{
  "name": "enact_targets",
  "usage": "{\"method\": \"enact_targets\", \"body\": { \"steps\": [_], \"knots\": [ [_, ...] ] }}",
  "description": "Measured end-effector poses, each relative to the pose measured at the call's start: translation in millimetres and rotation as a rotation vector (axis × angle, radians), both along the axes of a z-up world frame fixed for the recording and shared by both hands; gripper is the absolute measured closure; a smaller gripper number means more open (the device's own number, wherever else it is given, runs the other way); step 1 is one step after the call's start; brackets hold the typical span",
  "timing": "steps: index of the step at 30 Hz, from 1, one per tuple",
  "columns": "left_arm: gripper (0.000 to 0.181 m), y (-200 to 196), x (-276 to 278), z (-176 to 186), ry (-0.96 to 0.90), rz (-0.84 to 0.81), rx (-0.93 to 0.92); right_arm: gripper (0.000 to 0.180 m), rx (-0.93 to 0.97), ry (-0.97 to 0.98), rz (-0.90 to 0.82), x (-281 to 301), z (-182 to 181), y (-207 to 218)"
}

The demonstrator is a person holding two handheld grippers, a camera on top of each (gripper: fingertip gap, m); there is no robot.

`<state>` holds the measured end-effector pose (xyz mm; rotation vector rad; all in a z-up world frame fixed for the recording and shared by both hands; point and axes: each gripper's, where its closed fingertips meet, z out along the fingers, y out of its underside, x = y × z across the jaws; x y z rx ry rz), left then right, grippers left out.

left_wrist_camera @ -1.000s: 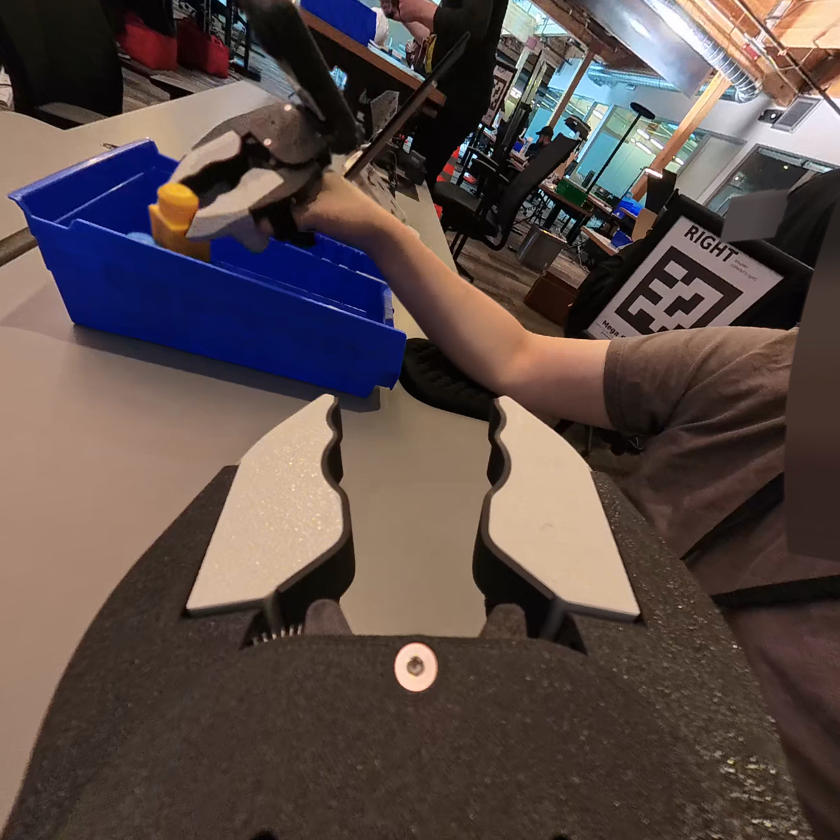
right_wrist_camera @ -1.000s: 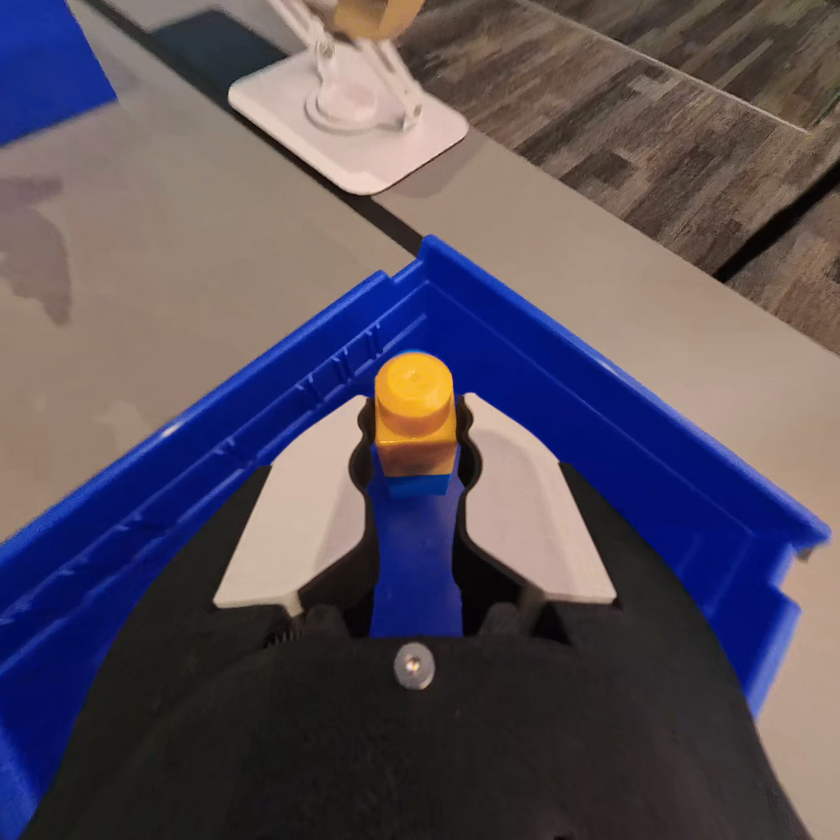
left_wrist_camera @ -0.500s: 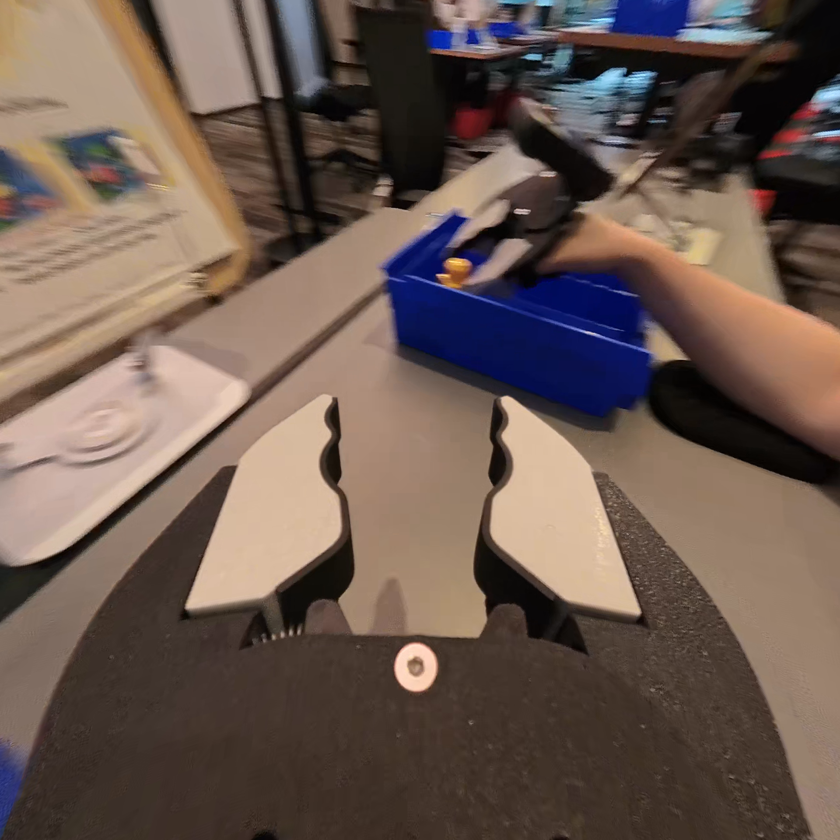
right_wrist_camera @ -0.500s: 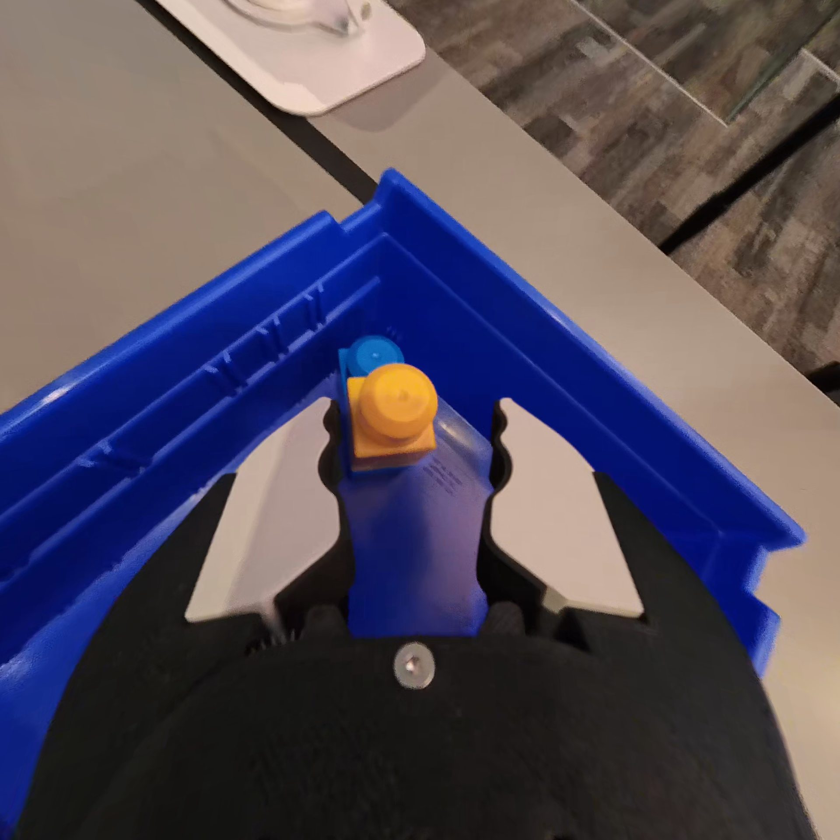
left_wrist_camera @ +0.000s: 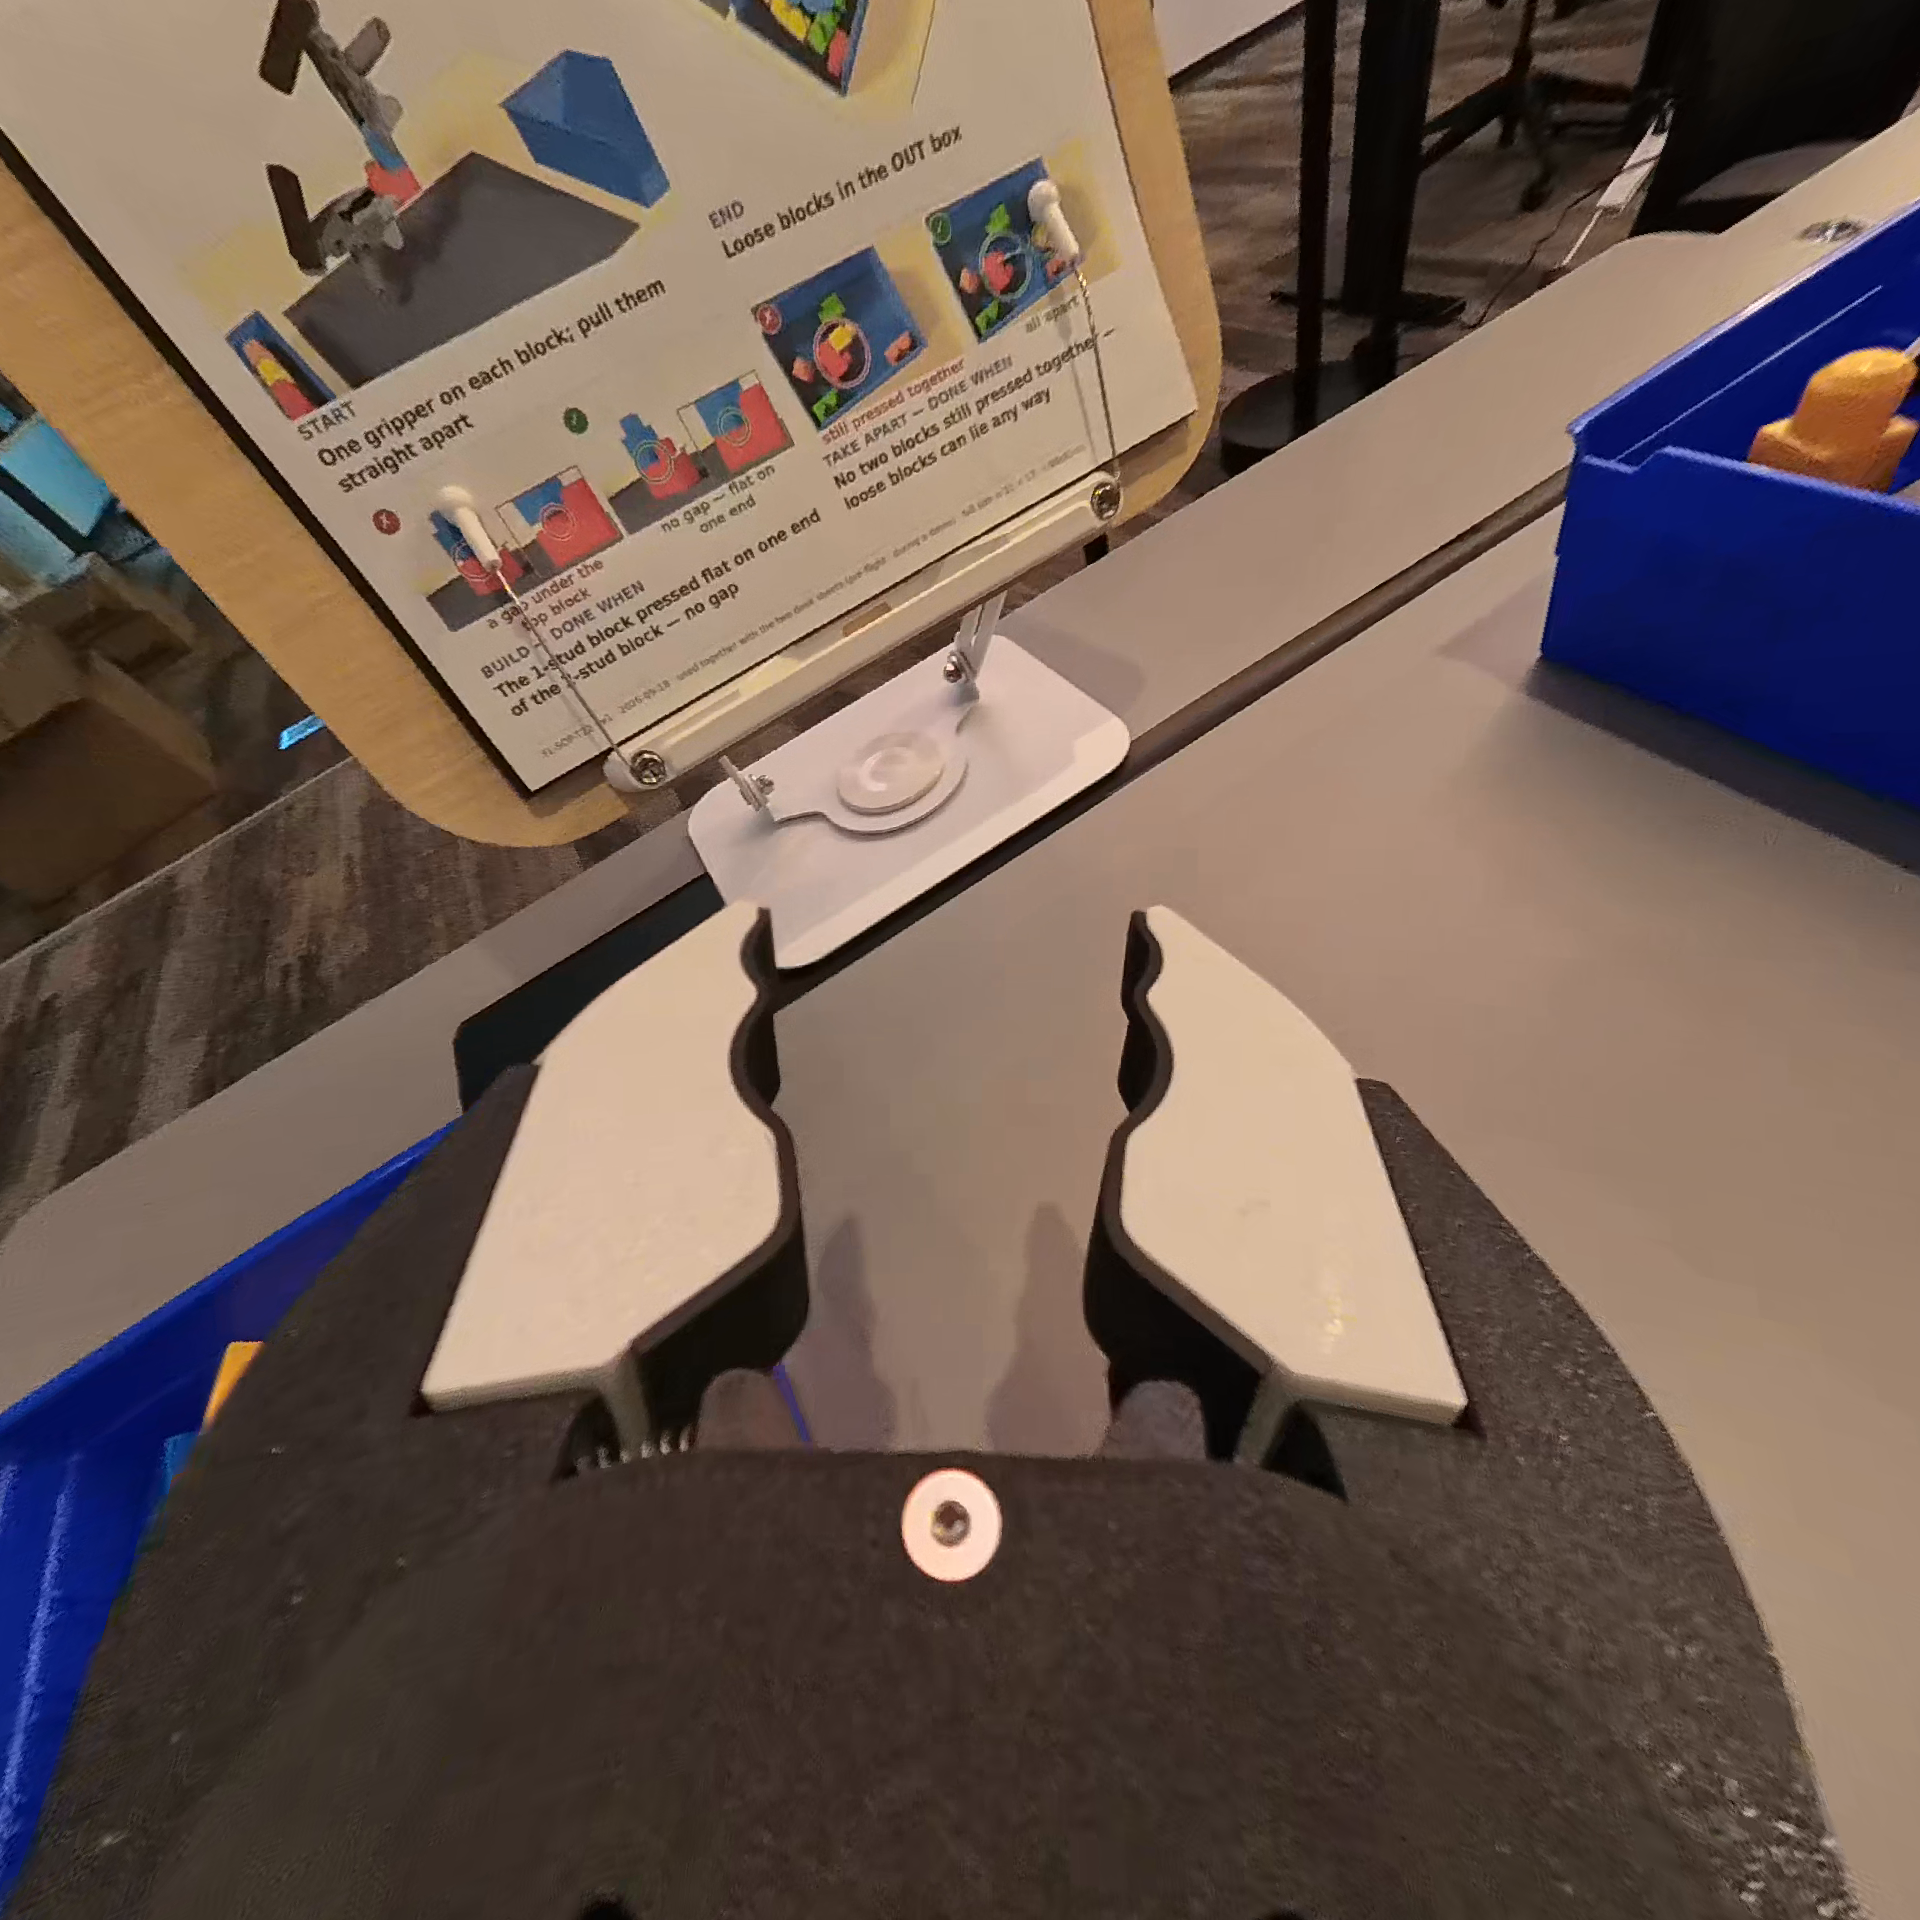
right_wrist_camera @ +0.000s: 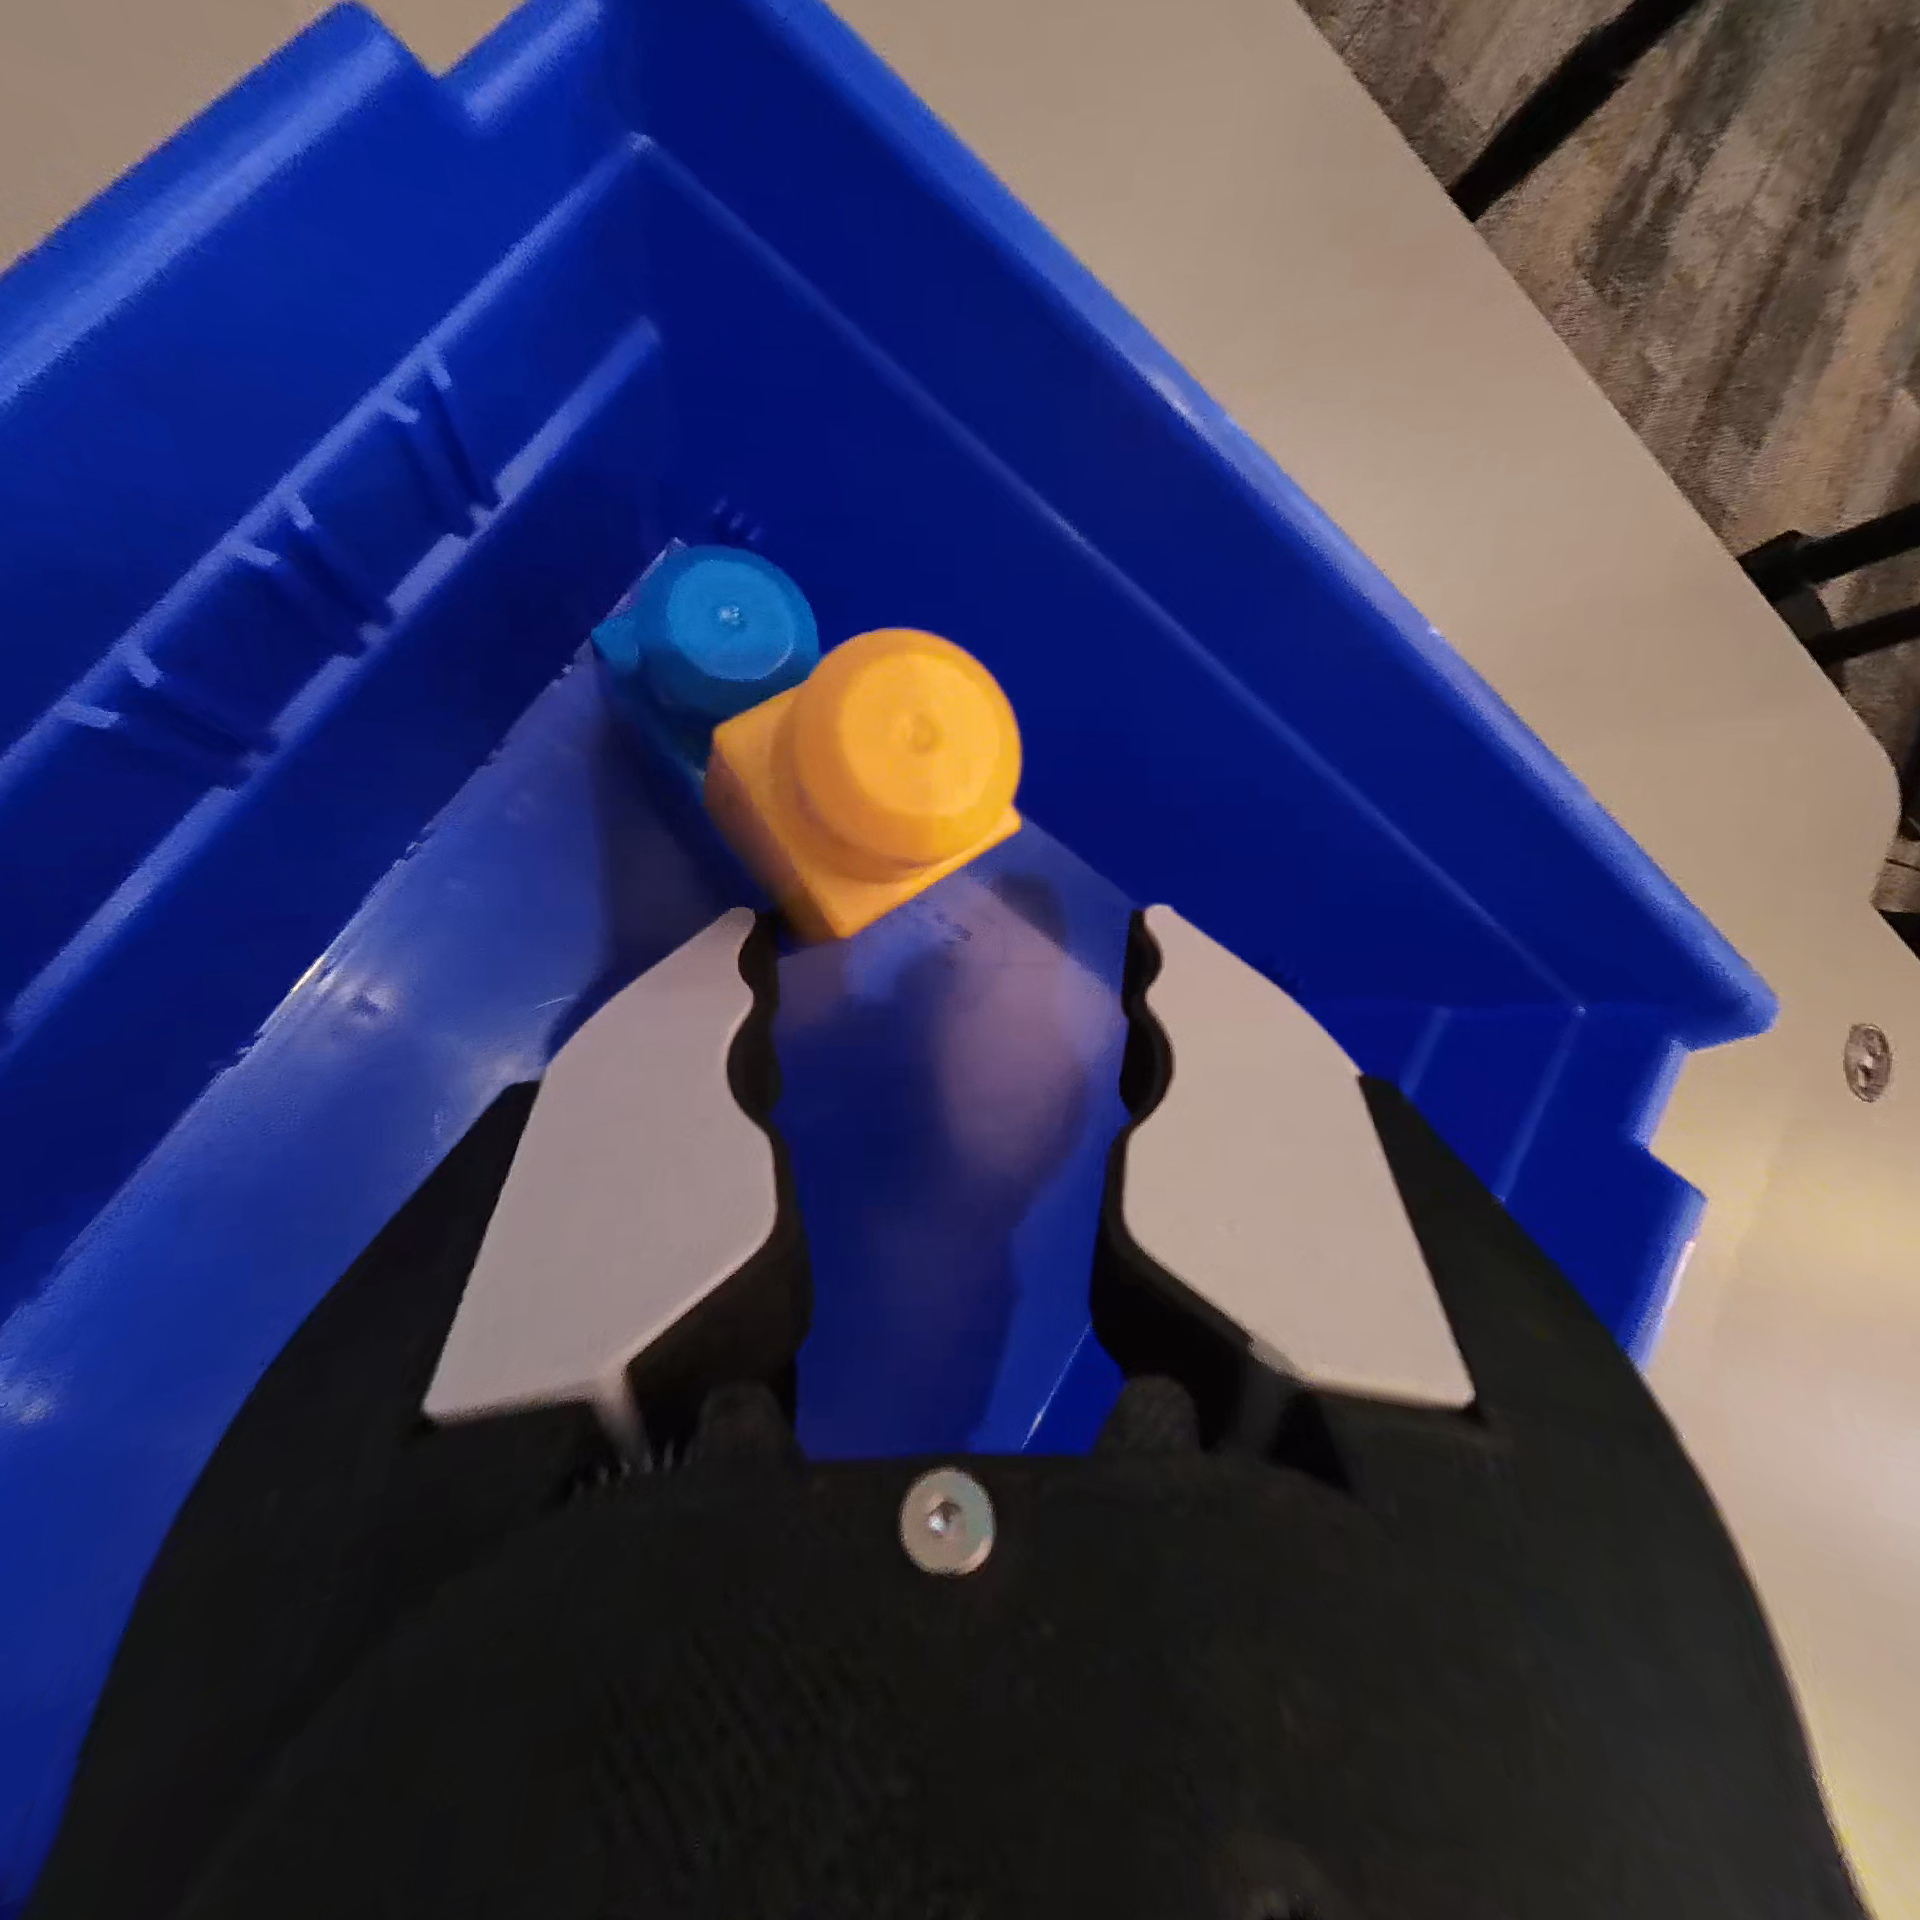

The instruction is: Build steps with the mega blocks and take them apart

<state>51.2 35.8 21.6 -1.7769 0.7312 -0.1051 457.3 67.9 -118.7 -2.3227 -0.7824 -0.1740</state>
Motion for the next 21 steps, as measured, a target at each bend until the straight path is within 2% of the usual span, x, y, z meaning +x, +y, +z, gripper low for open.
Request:
{"method": "enact_targets", "body": {
  "steps": [6,13,16,18,21],
  "knots": [
    [0.116,1,-1,-2,0.014,0.021,-0.001,0.114,0.017,-0.011,0.027,-4,4,-1],
    [0.115,0,-9,-1,0.012,0.028,-0.036,0.114,0.003,0.004,0.061,-7,26,-15],
    [0.124,-5,-44,23,-0.016,0.06,-0.051,0.113,0.005,0.026,0.027,-1,43,-24],
    [0.129,-17,-70,45,-0.091,0.011,-0.052,0.113,0.048,0.059,0.005,2,63,-28],
    [0.126,-33,-122,48,-0.103,0.022,-0.137,0.114,0.124,0.111,-0.009,0,92,-34]
  ]
}}
